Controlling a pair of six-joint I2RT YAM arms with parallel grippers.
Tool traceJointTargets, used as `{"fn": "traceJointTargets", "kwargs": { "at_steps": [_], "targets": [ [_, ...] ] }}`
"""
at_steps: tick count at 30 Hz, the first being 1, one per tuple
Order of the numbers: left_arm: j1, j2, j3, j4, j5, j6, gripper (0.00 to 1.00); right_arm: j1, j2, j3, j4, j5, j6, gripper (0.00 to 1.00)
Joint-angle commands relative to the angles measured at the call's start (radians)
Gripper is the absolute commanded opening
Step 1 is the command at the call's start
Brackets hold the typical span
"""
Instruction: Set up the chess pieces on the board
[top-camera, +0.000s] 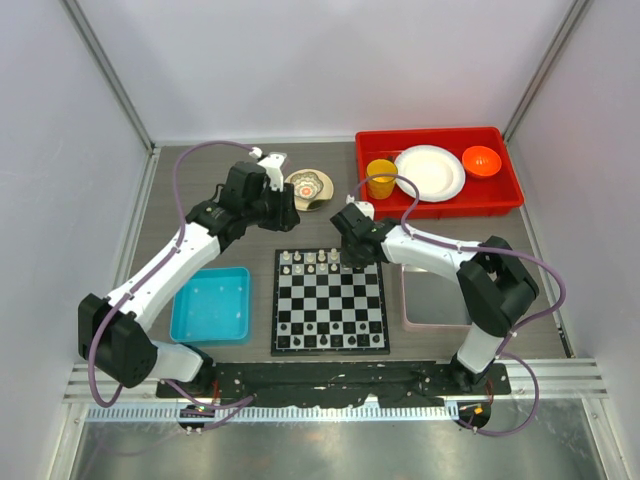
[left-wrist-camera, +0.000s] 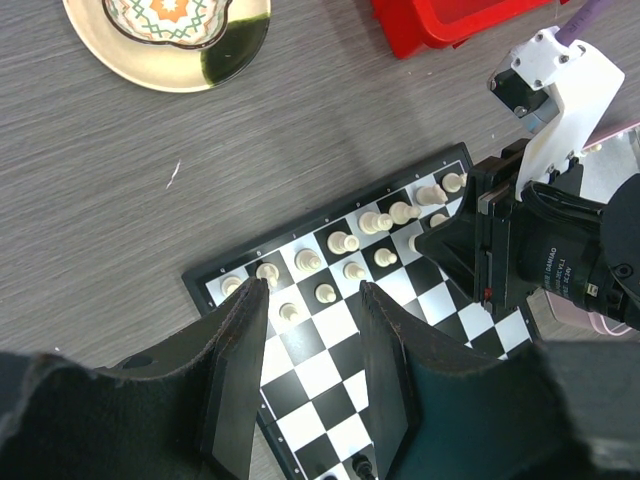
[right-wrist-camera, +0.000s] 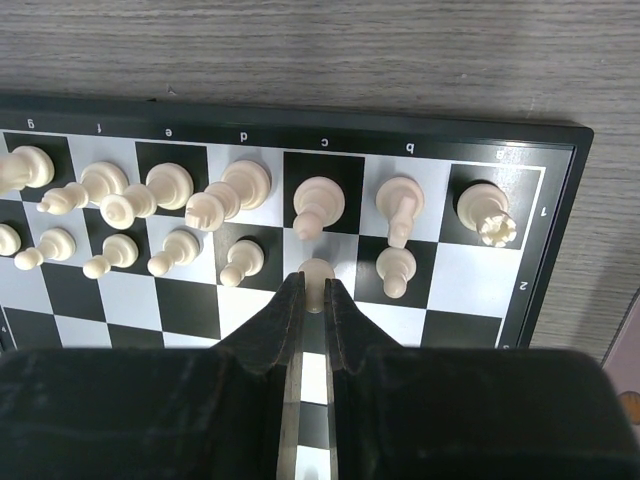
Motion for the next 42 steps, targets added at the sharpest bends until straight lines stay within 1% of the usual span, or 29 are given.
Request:
{"fn": "traceJointTargets", "kwargs": {
  "at_steps": [1,14,22,27,31,33,36,37,40,41,42],
  "targets": [
    [0.008,-0.027,0.005,0.02,0.006,0.013,0.45,0.006,0.011,0.02,0.027,0.009,0.011,0.14],
    [0.008,-0.025,0.007,0.018,0.006,0.015,0.45,0.006,0.004,0.007,0.044,0.001,0.014,0.26],
    [0.009,-0.025,0.007,0.017,0.006,0.015,0.45,0.006,-0.018,0.013,0.029,0.003,0.017,0.27],
    [0.008,-0.025,0.007,0.017,0.003,0.015,0.45,0.007,-0.096,0.038,-0.022,0.032,0.006,0.27],
    [0.008,-0.025,0.007,0.018,0.005,0.016,0.45,0.006,-0.218,0.035,-0.079,0.055,-0.003,0.27],
    [0.008,-0.025,0.007,0.017,0.002,0.016,0.45,-0.002,-0.268,0.021,-0.109,0.085,-0.005,0.29],
    [0.009,-0.027,0.007,0.017,0.002,0.016,0.45,-0.049,-0.361,-0.028,-0.141,0.125,0.006,0.3],
    [0.009,-0.028,0.007,0.015,0.002,0.016,0.45,-0.1,-0.41,-0.046,-0.148,0.129,0.008,0.3],
    [0.008,-0.025,0.007,0.017,0.002,0.016,0.46,-0.215,-0.478,-0.14,-0.166,0.106,0.024,0.3],
    [0.009,-0.025,0.007,0.017,0.003,0.016,0.45,-0.297,-0.522,-0.19,-0.169,0.099,0.024,0.3],
    [0.009,-0.025,0.007,0.015,0.003,0.016,0.45,-0.328,-0.548,-0.212,-0.171,0.101,0.021,0.3]
  ]
}}
